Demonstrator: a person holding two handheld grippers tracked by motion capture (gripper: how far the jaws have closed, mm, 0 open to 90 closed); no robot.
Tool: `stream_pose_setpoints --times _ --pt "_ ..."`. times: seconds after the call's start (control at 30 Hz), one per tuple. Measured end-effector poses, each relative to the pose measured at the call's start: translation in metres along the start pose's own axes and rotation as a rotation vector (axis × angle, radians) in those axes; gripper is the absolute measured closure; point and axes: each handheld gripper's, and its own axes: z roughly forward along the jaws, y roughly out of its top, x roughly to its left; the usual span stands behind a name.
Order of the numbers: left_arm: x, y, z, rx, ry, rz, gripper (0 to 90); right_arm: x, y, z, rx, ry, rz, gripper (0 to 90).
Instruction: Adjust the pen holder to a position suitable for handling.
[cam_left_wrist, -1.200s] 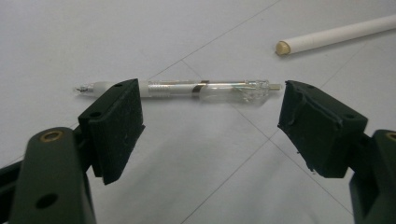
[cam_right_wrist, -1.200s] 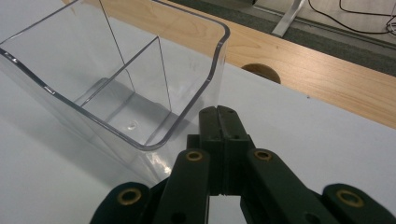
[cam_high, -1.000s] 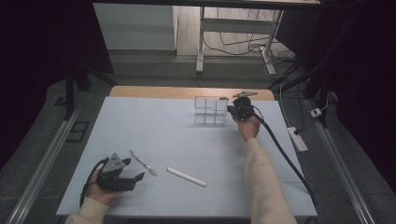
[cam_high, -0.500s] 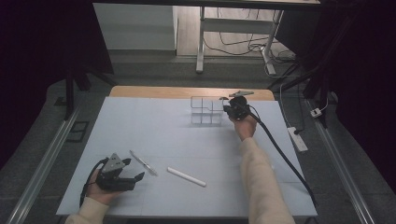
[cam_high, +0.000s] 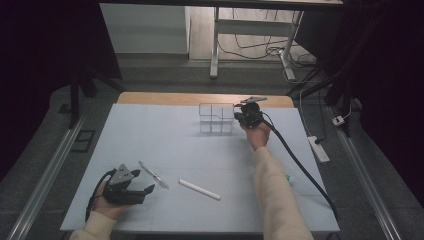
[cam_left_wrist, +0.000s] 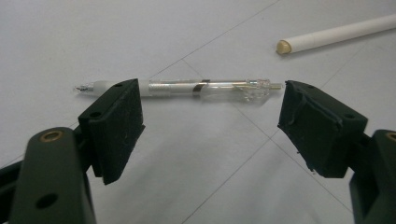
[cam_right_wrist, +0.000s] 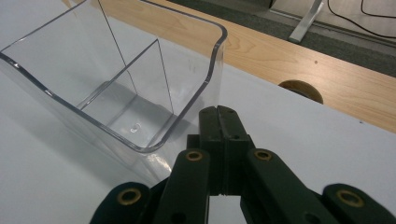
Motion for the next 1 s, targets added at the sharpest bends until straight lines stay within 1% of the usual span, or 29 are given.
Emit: stream_pose_setpoints --times 0.27,0.67,0.8,0.9,1.0 --pt "0.000 0.000 0.000 0.001 0.000 0.000 22.3 0.008 0.002 0.004 -0.004 0.025 -0.006 89.2" --pt "0.001 -0.001 0.000 0.004 0.000 -0.002 22.3 0.010 0.004 0.007 -0.009 0.039 0.001 89.1" --pt "0.002 -0.001 0.000 0.001 0.000 -0.005 22.3 0.009 0.006 0.001 -0.016 0.009 -0.015 89.2" --pt "0.002 -0.001 0.000 0.002 0.000 -0.006 22.3 0.009 0.006 -0.004 -0.013 0.015 -0.024 89.2" --pt "0.003 -0.001 -0.001 0.001 0.002 -0.008 22.3 0.012 0.005 -0.010 -0.014 0.017 -0.046 89.2"
